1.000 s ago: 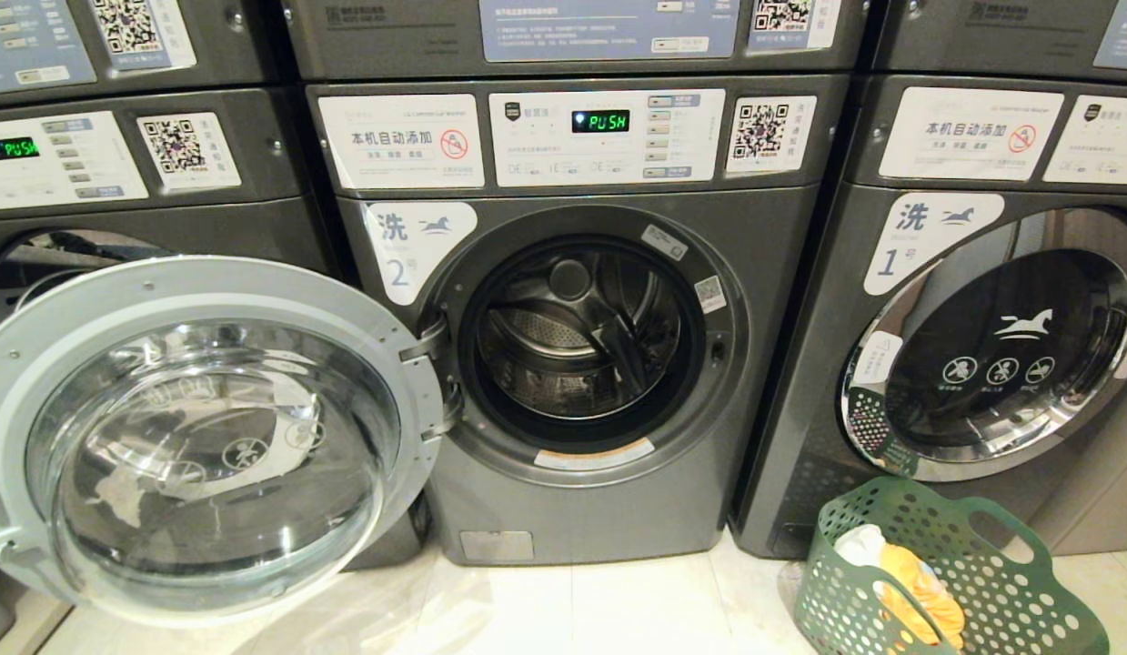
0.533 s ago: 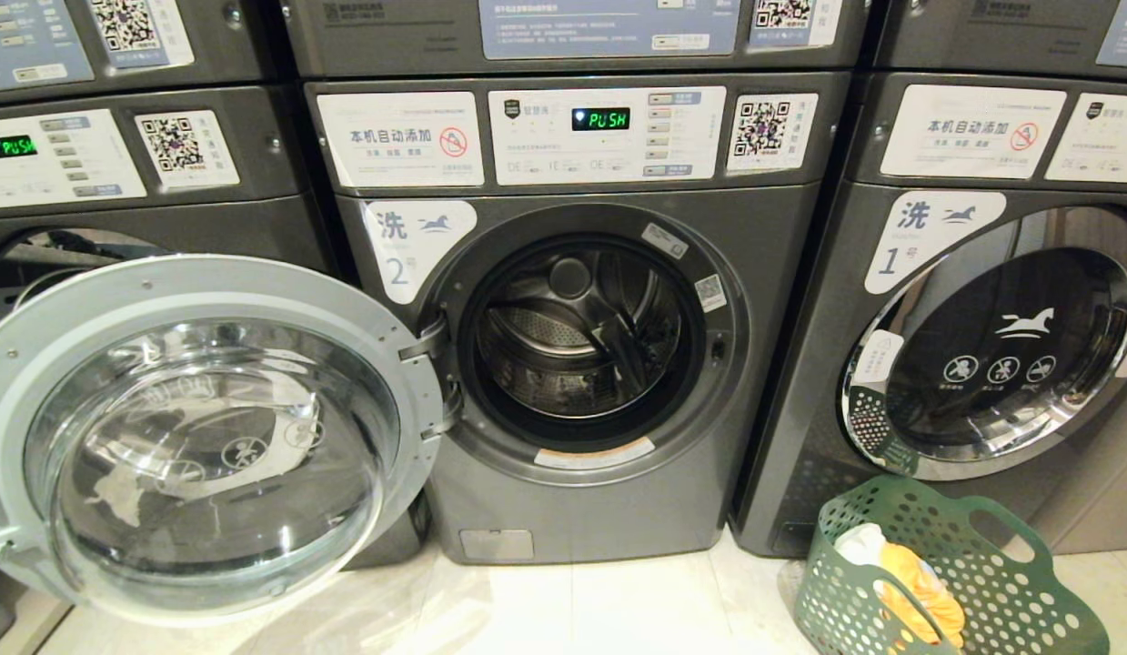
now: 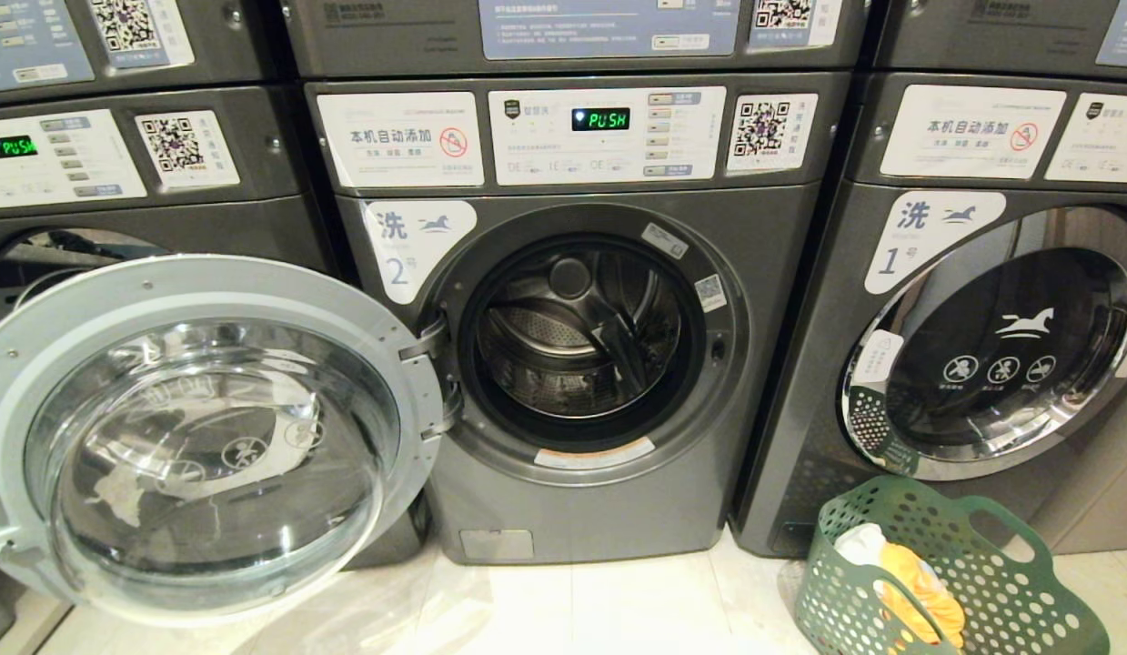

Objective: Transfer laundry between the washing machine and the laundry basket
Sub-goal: Close the washing machine door with the left hand

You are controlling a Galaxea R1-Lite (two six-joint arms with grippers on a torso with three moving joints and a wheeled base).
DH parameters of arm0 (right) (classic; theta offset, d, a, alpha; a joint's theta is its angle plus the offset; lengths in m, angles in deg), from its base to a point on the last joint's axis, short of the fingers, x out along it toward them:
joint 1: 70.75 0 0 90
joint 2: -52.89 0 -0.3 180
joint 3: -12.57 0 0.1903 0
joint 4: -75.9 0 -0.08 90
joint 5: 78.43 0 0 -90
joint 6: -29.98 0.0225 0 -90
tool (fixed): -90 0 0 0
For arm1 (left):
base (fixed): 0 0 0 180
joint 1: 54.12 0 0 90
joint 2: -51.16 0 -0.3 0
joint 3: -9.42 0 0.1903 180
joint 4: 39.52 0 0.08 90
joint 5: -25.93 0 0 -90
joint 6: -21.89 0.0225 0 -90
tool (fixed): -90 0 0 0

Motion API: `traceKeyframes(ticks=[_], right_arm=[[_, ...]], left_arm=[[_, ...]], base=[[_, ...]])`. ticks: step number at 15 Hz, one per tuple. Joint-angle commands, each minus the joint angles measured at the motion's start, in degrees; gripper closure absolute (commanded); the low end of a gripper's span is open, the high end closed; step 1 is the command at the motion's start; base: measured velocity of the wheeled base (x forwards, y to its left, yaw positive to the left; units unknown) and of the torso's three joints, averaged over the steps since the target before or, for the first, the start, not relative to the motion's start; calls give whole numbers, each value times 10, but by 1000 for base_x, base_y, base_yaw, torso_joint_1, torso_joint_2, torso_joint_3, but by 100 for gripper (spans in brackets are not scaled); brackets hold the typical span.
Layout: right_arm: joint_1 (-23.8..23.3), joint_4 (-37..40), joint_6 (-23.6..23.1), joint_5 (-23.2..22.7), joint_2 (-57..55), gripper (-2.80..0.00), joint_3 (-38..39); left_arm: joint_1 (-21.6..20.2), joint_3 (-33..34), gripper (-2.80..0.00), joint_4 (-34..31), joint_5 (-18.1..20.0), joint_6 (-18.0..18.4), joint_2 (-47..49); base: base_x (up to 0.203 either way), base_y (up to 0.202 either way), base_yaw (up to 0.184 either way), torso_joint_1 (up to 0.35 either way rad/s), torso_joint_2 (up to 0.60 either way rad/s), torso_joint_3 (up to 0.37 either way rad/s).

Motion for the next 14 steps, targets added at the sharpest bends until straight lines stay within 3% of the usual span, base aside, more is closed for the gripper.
traceKeyframes(ticks=[1,14], right_arm=[[0,0,0,0,-1,0,0],[0,0,0,0,-1,0,0]], left_arm=[[0,-1,0,0,0,0,-1],[0,0,0,0,0,-1,-1]], base=[[0,0,0,0,0,0],[0,0,0,0,0,0]])
